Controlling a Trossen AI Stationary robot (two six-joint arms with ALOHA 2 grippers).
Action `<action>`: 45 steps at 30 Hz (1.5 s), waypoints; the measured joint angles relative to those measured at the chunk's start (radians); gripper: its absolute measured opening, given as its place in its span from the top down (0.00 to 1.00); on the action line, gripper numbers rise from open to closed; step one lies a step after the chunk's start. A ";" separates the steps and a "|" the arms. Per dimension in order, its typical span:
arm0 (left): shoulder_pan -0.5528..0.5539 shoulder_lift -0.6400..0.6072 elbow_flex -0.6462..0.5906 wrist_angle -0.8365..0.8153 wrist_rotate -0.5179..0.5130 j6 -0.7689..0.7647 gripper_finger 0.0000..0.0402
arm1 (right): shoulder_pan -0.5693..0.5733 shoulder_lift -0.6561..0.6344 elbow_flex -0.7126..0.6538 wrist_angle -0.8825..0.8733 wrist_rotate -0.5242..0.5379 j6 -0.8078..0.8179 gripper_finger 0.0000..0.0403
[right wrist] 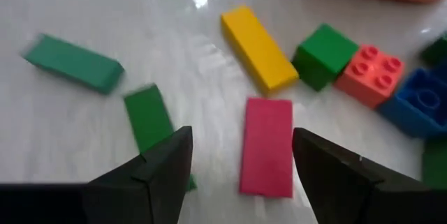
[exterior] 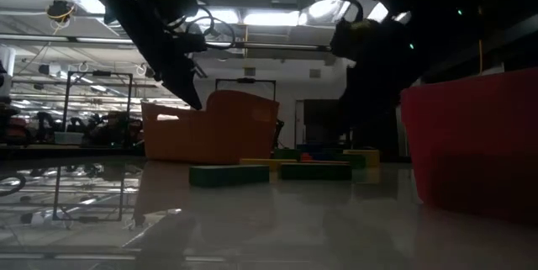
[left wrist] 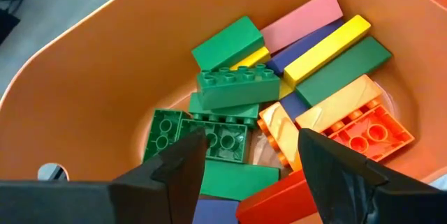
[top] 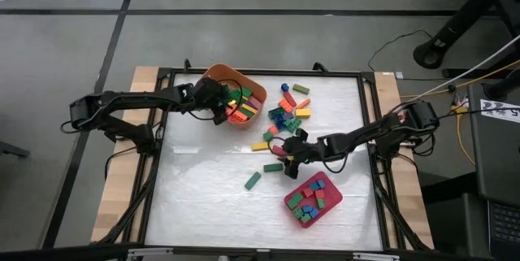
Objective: Sort blocks by size
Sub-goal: Put the large red block into the orange bin
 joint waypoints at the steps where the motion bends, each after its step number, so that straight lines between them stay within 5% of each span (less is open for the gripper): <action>1: 0.000 0.000 0.000 0.000 0.000 0.000 0.47 | 0.004 0.011 0.000 0.000 0.015 0.000 0.39; 16: 0.000 0.000 0.000 -0.007 0.002 -0.025 0.47 | 0.002 0.133 0.002 0.011 0.077 0.003 0.41; 25: -0.048 -0.003 0.000 -0.006 0.100 -0.067 0.47 | 0.001 0.135 0.002 0.020 0.057 0.003 0.68; 28: -0.079 -0.003 0.000 -0.006 0.100 -0.068 0.47 | 0.000 0.127 0.002 0.028 0.056 -0.011 0.68; 39: -0.218 -0.027 0.000 -0.005 0.100 -0.104 0.47 | -0.024 0.082 0.225 -0.020 0.115 -0.396 0.61; 45: -0.298 -0.042 0.000 -0.009 0.100 -0.153 0.47 | -0.128 0.081 0.298 -0.001 0.129 -0.572 0.66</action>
